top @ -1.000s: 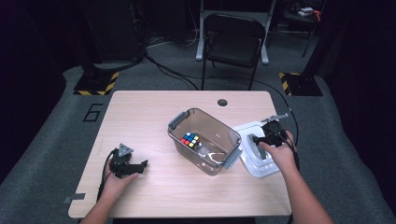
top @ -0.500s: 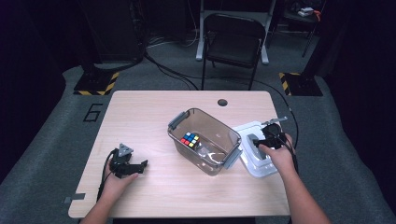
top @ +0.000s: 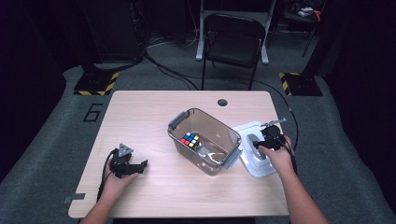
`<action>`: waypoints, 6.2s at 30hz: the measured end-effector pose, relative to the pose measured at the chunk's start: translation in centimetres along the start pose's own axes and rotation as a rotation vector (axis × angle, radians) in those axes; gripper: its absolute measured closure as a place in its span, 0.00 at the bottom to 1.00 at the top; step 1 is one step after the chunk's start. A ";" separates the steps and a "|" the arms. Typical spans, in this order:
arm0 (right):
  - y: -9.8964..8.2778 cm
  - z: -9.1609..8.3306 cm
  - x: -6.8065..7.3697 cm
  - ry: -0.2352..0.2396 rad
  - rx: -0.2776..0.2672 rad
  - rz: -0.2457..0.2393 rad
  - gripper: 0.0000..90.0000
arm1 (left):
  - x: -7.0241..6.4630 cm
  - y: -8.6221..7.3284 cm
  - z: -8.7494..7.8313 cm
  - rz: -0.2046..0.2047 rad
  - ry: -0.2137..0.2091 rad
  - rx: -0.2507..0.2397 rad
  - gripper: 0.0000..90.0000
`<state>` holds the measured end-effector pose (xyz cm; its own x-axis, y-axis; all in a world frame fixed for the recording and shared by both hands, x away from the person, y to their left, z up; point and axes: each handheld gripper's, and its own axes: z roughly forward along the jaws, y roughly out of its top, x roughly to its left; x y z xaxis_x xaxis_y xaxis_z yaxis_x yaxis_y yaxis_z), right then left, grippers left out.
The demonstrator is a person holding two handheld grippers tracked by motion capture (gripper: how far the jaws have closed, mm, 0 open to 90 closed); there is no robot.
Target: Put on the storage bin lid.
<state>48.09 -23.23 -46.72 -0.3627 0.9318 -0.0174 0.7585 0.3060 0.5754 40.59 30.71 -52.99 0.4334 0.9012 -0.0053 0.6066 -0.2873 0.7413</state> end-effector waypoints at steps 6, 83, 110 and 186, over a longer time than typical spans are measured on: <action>-0.1 0.5 0.0 -0.002 0.014 0.003 0.49 | 0.0 0.0 0.0 -0.001 0.001 0.001 0.16; 5.4 -6.0 0.6 -0.018 -0.041 -0.106 0.74 | 0.0 0.0 0.0 -0.002 0.000 0.004 0.16; 7.0 -9.9 0.8 -0.015 -0.080 -0.137 0.74 | 0.0 0.0 0.0 -0.002 -0.001 0.004 0.16; 12.8 -8.0 17.4 0.254 -0.073 -0.394 0.74 | 0.0 0.0 0.0 -0.003 -0.001 0.003 0.16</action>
<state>47.17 -4.69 -33.14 -0.7431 0.6673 -0.0502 0.4997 0.6033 0.6215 40.57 30.70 -52.98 0.4325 0.9016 -0.0083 0.6099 -0.2858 0.7392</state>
